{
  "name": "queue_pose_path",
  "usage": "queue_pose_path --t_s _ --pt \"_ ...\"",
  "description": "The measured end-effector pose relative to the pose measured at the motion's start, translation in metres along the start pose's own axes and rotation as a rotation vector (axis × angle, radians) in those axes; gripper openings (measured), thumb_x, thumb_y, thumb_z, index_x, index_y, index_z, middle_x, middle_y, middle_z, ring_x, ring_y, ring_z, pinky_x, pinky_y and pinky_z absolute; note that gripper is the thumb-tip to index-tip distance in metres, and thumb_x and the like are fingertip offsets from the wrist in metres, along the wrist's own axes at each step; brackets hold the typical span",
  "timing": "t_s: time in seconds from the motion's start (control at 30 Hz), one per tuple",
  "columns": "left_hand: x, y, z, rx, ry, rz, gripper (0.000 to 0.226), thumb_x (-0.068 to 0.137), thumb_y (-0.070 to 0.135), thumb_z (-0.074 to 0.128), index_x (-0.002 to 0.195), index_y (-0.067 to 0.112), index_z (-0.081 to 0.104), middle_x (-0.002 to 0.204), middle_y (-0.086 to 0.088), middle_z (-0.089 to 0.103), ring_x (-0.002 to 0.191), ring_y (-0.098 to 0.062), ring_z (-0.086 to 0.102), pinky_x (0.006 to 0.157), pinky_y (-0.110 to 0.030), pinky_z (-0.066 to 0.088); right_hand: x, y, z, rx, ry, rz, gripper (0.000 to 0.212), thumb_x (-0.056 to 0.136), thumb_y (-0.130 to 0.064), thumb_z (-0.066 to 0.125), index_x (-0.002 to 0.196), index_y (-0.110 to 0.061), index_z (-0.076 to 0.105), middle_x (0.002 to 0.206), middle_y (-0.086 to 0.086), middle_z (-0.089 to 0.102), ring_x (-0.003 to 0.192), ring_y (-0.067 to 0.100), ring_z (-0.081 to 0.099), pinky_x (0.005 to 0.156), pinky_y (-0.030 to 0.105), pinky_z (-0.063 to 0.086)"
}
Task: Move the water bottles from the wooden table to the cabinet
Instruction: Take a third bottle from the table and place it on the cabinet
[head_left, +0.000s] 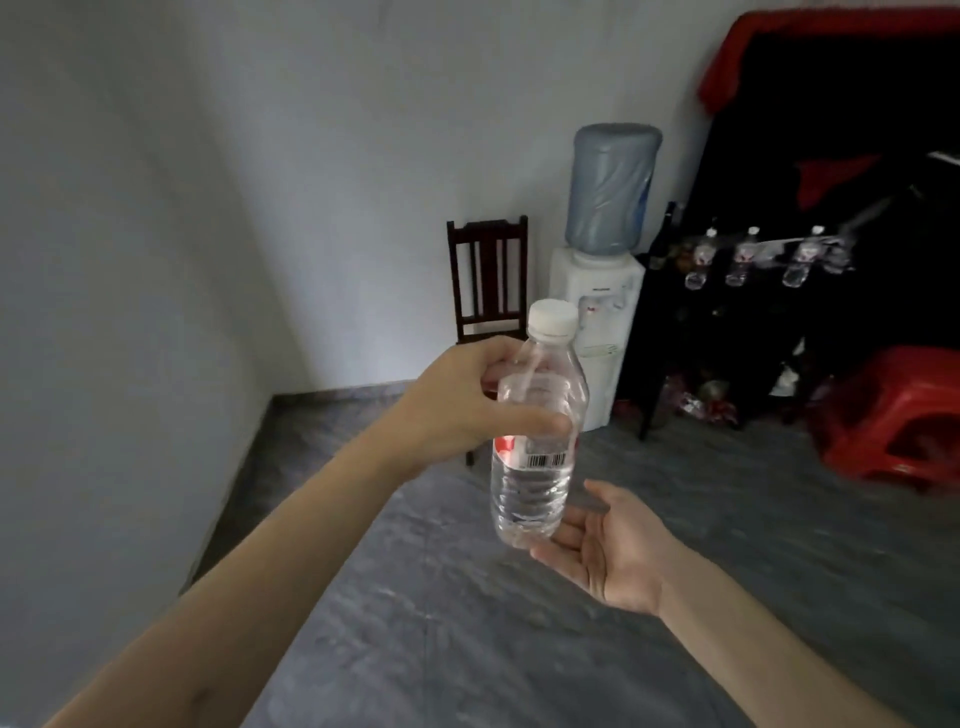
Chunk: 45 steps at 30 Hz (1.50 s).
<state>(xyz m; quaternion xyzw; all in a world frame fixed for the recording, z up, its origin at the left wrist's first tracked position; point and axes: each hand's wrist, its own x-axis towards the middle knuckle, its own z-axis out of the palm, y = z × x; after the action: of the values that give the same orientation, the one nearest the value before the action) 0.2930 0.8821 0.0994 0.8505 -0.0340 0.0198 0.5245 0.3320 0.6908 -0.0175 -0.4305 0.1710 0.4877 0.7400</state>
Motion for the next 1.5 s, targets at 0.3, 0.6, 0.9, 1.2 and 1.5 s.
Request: queue_pose_path --t_s 0.3,0.6,0.9,1.2,1.5 --pt "0.076 0.001 0.017 -0.019 -0.212 0.125 0.080 0.062 0.057 0.084 0.134 0.028 0.063 0.127 0.013 0.072 0.123 -0.011 0.065 0.110 -0.047 0.048 -0.009 -0.027 -0.017 0.159 0.114 -0.156 0.070 0.104 -0.047 0.026 0.122 0.012 0.061 0.121 0.031 0.065 0.116 0.041 0.063 0.082 0.039 0.057" --pt "0.118 -0.010 0.010 0.014 -0.373 0.180 0.082 0.065 0.060 0.078 0.139 0.031 0.058 0.132 0.019 0.067 0.125 -0.001 0.061 0.113 -0.040 0.047 0.007 -0.035 -0.014 0.244 0.172 -0.218 0.068 0.104 -0.046 0.031 0.120 0.012 0.062 0.120 0.031 0.066 0.105 0.039 0.067 0.078 0.040 0.058" --pt "0.163 -0.010 0.018 -0.059 -0.465 0.192 0.056 0.076 0.036 0.087 0.127 0.026 0.067 0.120 0.012 0.075 0.115 -0.005 0.069 0.108 -0.041 0.052 0.015 -0.055 -0.030 0.324 0.182 -0.275 0.072 0.103 -0.048 0.029 0.118 0.014 0.063 0.120 0.031 0.066 0.096 0.039 0.072 0.076 0.040 0.060" --pt "0.256 0.014 0.073 -0.081 -0.452 0.250 0.059 0.073 0.034 0.089 0.127 0.022 0.068 0.120 0.011 0.075 0.114 -0.004 0.069 0.106 -0.033 0.053 0.011 -0.134 -0.097 0.419 0.175 -0.335 0.070 0.101 -0.048 0.033 0.124 0.012 0.060 0.124 0.028 0.065 0.100 0.037 0.070 0.081 0.040 0.058" --pt "0.378 0.062 0.170 -0.064 -0.425 0.297 0.066 0.057 0.054 0.088 0.117 0.034 0.072 0.116 0.013 0.076 0.115 -0.008 0.069 0.108 -0.046 0.051 -0.006 -0.254 -0.196 0.409 0.183 -0.371 0.067 0.101 -0.049 0.032 0.126 0.006 0.061 0.125 0.023 0.066 0.100 0.033 0.068 0.079 0.035 0.058"
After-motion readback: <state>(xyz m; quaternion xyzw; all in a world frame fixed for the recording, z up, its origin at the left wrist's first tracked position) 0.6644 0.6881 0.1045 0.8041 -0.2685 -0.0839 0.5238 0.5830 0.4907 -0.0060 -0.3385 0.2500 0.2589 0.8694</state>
